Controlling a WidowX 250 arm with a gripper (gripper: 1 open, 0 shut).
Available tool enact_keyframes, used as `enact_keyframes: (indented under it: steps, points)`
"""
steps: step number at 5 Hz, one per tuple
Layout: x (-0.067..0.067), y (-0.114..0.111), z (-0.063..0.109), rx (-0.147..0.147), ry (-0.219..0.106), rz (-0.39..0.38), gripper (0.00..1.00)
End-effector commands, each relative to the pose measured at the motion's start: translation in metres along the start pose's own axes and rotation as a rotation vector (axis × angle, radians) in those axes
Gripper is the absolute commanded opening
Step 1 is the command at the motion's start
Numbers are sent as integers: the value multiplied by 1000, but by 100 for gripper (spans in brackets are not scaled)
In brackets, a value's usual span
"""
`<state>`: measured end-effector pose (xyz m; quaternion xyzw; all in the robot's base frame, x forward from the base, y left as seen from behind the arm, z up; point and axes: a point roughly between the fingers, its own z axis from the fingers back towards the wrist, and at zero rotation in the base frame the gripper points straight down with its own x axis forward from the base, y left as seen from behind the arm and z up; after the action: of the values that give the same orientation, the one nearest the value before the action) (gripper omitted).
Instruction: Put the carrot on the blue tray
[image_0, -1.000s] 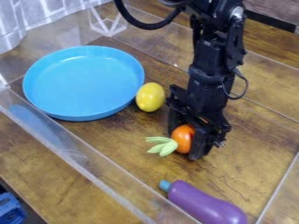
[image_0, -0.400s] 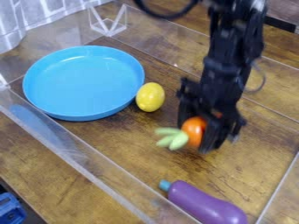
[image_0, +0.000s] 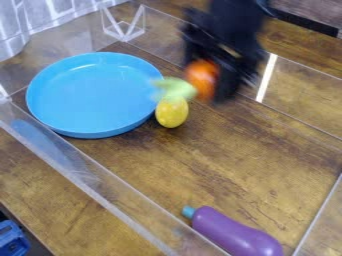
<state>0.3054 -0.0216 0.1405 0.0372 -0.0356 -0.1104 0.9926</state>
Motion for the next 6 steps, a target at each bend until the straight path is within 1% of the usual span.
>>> enact_keyframes:
  steps: [1, 2, 3, 4, 5, 6]
  points:
    - [-29, 39, 9, 11, -57, 42, 0]
    - [-52, 78, 7, 18, -58, 85, 0]
    - [-66, 113, -4, 25, -48, 172, 0]
    - [-47, 89, -16, 20, -49, 172, 0]
    - [-32, 69, -31, 27, -44, 162, 0]
    - [-10, 40, -34, 30, -54, 138, 0]
